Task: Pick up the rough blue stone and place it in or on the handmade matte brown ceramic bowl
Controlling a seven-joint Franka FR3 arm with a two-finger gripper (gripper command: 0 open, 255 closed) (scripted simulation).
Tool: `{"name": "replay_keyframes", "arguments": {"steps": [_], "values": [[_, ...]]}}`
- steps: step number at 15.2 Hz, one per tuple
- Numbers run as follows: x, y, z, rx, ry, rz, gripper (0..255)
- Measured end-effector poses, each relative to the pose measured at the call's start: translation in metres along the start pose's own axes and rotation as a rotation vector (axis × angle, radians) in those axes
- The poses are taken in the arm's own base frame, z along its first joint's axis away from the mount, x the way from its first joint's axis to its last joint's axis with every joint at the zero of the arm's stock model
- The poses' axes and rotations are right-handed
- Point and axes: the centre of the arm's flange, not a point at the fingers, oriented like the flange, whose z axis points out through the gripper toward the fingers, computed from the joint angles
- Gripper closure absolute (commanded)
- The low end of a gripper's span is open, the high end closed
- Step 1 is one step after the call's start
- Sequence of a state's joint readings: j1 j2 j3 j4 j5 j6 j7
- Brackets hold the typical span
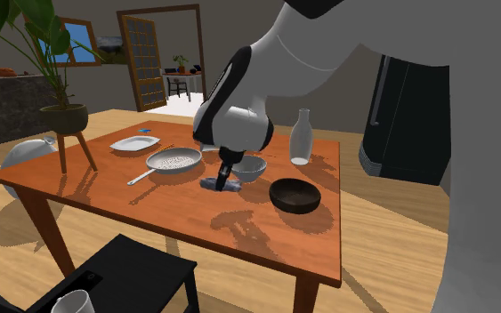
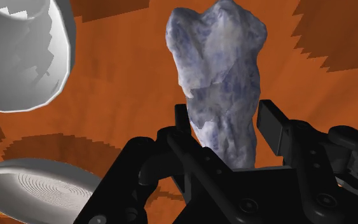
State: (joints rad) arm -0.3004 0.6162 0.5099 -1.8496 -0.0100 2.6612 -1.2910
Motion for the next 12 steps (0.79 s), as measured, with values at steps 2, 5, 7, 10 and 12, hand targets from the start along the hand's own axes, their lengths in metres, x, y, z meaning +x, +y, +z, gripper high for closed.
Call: {"name": "replay_keyframes", "arguments": {"steps": [2, 5, 7, 10, 12], "values": [[0.004, 0.001, -0.009, 0.0, 0.0, 0.0, 255], [0.01, 0.004, -0.024, 0.0, 0.0, 0.0, 255], [0.012, 0.006, -0.034, 0.0, 0.0, 0.0, 255], [0.018, 0.008, -0.048, 0.0, 0.0, 0.0, 255], [0.022, 0.01, -0.058, 0.0, 0.0, 0.0, 255]]}}
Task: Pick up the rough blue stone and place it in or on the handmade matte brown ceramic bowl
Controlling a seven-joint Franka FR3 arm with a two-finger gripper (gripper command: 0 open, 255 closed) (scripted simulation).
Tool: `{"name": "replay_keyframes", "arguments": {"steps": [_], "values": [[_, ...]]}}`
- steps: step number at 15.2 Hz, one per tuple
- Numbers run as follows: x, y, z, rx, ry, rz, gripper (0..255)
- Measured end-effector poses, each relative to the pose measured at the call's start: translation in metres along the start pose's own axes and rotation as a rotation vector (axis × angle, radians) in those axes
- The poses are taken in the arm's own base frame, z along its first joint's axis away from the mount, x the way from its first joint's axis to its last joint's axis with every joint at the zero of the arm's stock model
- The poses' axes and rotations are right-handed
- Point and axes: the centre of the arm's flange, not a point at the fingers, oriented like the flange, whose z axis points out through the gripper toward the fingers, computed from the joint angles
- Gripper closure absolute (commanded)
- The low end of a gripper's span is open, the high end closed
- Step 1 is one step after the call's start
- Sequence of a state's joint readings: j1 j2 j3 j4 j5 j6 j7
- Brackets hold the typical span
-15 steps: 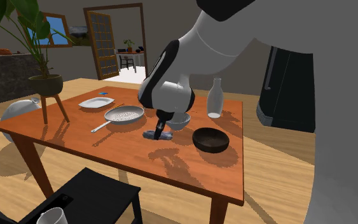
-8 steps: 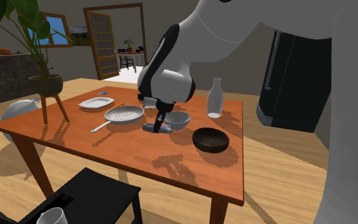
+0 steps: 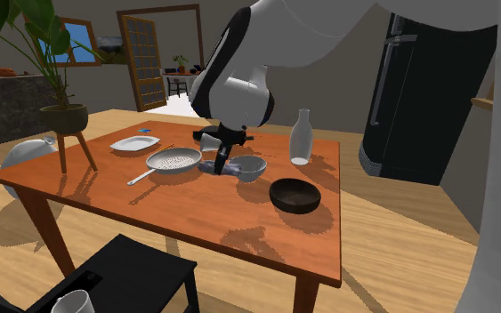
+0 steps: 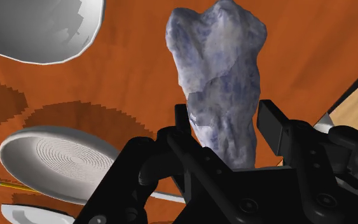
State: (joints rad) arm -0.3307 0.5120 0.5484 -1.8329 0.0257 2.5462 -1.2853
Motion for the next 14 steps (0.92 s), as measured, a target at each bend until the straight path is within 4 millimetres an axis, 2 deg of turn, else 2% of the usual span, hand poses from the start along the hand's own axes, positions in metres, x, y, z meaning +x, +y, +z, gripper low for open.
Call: {"name": "replay_keyframes", "arguments": {"steps": [2, 6, 11, 14], "values": [[0.0, 0.002, -0.01, 0.0, 0.0, 0.0, 255], [-0.046, 0.007, -0.026, 0.0, 0.0, 0.001, 255], [-0.105, 0.017, -0.057, 0.0, 0.0, 0.001, 255], [-0.141, 0.019, -0.065, 0.001, -0.001, 0.002, 255]]}}
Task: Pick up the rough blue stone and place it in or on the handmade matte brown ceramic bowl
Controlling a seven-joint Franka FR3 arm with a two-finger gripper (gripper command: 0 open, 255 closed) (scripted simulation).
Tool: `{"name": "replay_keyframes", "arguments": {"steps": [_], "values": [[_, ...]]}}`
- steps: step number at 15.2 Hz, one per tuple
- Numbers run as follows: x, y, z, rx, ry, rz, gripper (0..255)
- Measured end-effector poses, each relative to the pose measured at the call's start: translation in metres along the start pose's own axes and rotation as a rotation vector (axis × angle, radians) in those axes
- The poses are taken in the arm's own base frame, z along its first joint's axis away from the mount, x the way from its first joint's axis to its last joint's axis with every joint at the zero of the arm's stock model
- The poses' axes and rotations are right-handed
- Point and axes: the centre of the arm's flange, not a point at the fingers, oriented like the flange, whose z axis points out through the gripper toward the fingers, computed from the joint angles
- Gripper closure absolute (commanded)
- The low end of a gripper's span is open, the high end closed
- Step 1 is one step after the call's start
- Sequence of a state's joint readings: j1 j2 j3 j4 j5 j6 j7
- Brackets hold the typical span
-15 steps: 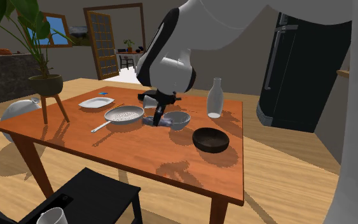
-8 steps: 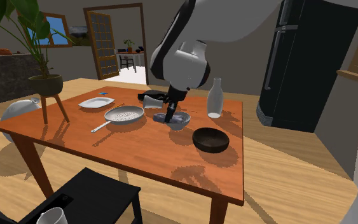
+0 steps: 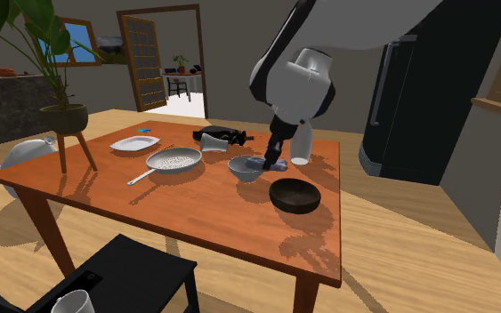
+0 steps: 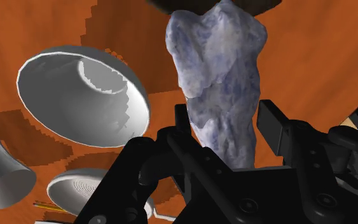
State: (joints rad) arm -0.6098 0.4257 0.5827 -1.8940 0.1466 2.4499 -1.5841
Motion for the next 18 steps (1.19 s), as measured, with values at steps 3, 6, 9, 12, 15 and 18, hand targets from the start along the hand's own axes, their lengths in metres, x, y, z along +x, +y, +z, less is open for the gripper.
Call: {"name": "replay_keyframes", "arguments": {"steps": [3, 6, 9, 12, 15, 18], "values": [[-0.038, 0.009, -0.014, -0.001, 0.0, -0.001, 255], [-0.075, 0.017, -0.032, -0.001, 0.0, 0.0, 255], [-0.09, 0.015, -0.031, 0.0, 0.0, -0.001, 255], [-0.096, 0.013, -0.018, 0.0, 0.0, -0.002, 255], [-0.101, 0.01, -0.002, 0.0, 0.001, -0.002, 255], [-0.108, 0.008, 0.011, 0.0, 0.001, -0.002, 255]]}}
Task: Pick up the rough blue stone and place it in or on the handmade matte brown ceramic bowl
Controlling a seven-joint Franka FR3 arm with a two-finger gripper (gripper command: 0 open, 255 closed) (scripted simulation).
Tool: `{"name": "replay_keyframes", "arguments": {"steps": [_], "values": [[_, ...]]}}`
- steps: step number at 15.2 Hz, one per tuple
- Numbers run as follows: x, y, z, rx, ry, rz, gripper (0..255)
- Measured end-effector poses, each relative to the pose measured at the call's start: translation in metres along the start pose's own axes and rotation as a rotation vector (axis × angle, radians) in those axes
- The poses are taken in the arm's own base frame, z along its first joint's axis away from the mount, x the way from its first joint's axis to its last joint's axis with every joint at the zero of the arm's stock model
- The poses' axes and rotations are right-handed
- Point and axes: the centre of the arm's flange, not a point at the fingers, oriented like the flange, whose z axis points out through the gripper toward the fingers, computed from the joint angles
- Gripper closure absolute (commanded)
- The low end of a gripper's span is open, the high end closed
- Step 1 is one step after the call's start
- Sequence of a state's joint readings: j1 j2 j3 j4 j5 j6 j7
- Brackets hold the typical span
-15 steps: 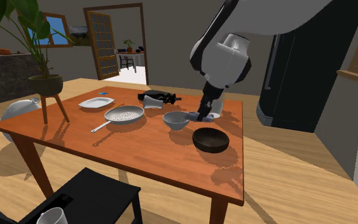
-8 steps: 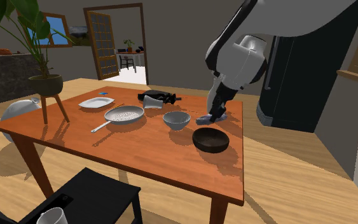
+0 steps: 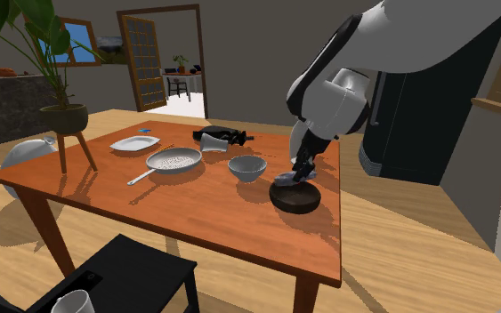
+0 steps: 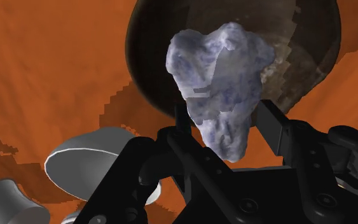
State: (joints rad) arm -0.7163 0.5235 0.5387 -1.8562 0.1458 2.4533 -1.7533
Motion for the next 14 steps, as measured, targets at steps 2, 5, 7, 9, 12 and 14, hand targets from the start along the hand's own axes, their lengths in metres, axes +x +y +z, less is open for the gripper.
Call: {"name": "replay_keyframes", "arguments": {"steps": [2, 5, 7, 9, 12, 14], "values": [[-0.003, -0.002, 0.011, 0.0, 0.0, 0.0, 255], [-0.008, -0.004, 0.024, 0.0, 0.0, 0.0, 255], [-0.01, -0.005, 0.028, -0.001, 0.0, 0.0, 255], [-0.01, -0.005, 0.029, -0.001, -0.001, 0.0, 255], [-0.01, -0.005, 0.03, -0.001, -0.001, 0.0, 0], [-0.01, -0.005, 0.03, -0.001, 0.0, 0.0, 0]]}}
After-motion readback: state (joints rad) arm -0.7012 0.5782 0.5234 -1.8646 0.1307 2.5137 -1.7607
